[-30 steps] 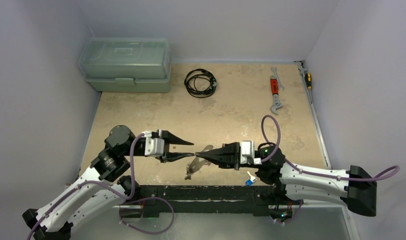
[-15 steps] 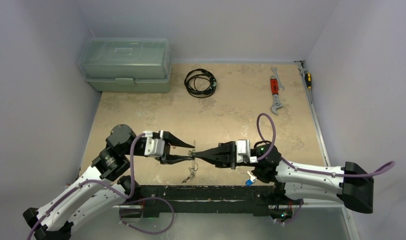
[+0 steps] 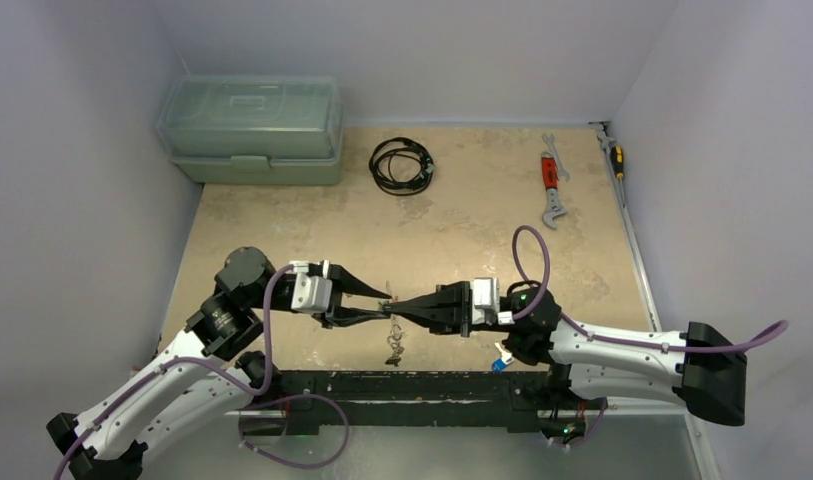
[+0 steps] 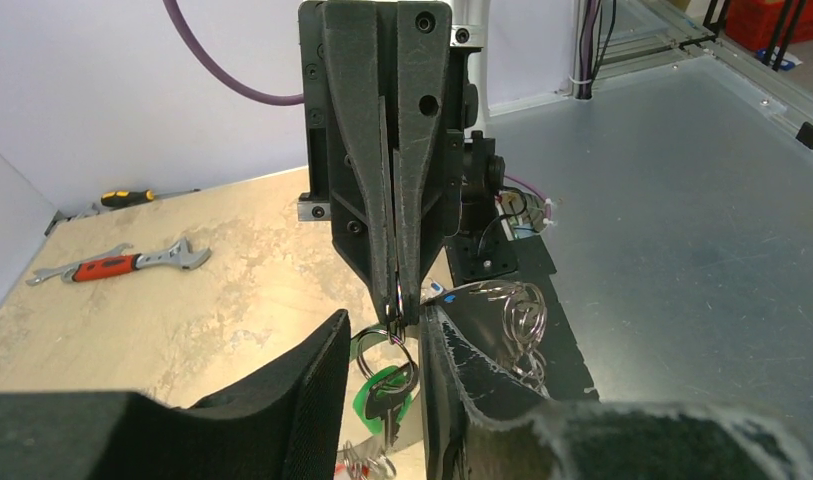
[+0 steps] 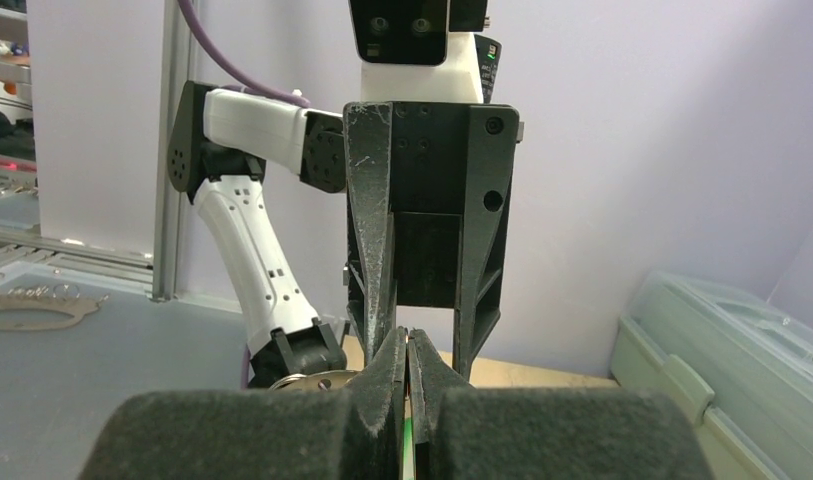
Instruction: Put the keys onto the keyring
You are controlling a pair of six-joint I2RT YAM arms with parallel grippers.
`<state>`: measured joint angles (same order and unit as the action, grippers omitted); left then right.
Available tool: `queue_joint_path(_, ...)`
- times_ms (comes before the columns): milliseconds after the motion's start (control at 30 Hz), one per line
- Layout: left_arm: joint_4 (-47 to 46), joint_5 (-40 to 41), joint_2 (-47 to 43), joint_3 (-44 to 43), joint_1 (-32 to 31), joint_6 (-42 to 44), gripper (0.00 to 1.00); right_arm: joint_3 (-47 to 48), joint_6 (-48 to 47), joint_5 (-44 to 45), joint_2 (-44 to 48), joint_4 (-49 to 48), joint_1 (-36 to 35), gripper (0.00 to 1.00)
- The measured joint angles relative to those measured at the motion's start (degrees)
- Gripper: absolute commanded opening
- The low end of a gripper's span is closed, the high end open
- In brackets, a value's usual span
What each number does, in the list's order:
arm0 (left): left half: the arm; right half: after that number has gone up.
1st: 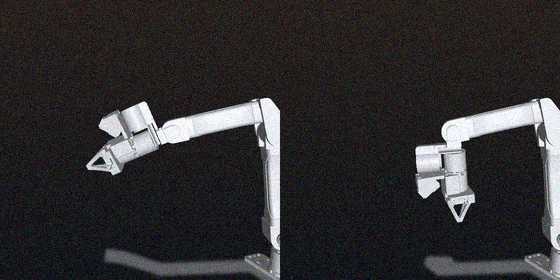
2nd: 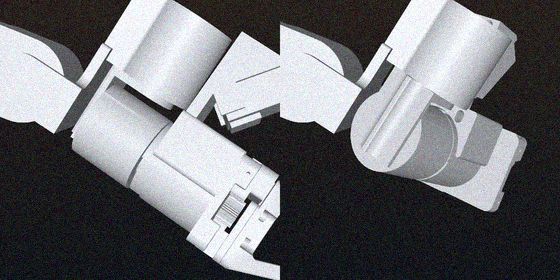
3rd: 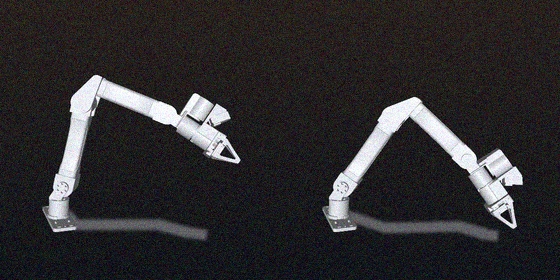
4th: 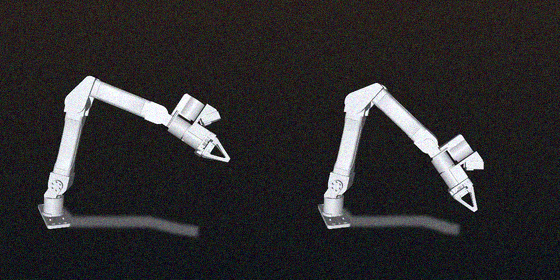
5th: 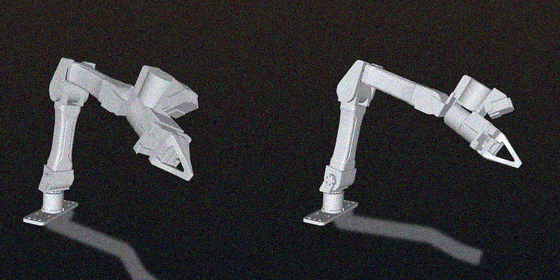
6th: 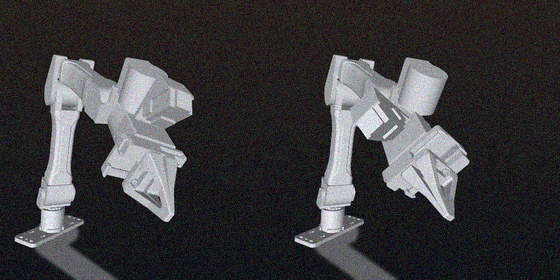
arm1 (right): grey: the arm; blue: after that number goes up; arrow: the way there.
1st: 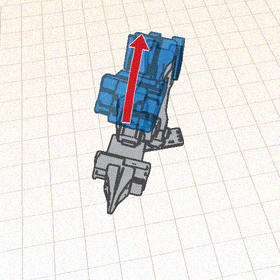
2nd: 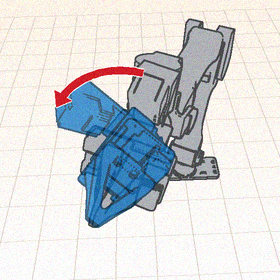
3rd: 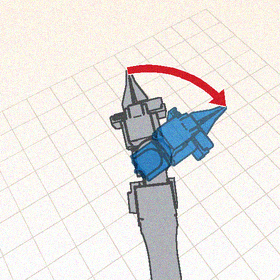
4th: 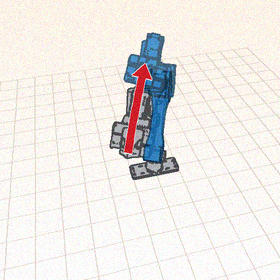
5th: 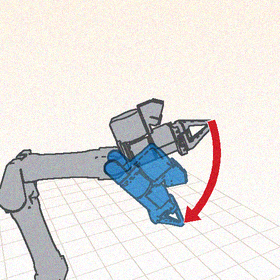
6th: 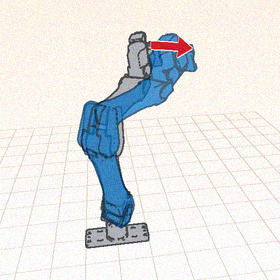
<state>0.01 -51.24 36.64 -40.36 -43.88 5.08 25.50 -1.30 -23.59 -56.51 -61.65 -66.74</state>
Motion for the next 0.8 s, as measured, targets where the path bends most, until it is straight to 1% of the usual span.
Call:
queue_joint_path(67,0.0,0.0,0.0,0.0,0.0,0.0,0.2,0.0,0.0,0.0,0.0,0.0,0.0,0.0)
queue_joint_path(167,-0.1,0.0,0.0,0.0,0.0,-0.3,0.0,0.0,0.2,0.1,0.0,-0.1,0.1,0.0)
queue_joint_path(467,-0.6,0.8,0.3,-0.3,0.0,-0.5,0.0,0.0,0.9,1.4,0.7,0.0,0.4,0.0)
queue_joint_path(500,-0.4,1.1,0.3,-0.3,0.0,-0.4,0.0,0.0,0.9,1.6,0.8,0.3,0.4,0.04)
queue_joint_path(633,1.9,3.0,0.2,-0.7,-0.1,0.3,0.0,0.0,0.7,3.0,2.1,3.7,0.4,0.44)
queue_joint_path(667,3.5,3.5,0.4,-1.0,-0.1,0.3,0.0,0.1,0.0,3.9,3.2,5.2,0.4,0.52)
queue_joint_path(700,4.5,4.5,0.4,-1.0,0.0,0.5,0.0,0.3,-0.3,4.3,4.2,6.0,0.5,0.57)
queue_joint_path(733,5.7,5.6,0.9,-1.1,0.0,0.5,0.0,0.9,-1.1,4.7,5.7,7.6,0.3,0.61)
queue_joint_path(800,7.3,6.9,1.8,-1.3,0.0,0.5,0.0,2.3,-2.6,5.6,8.5,10.8,-0.1,0.63)
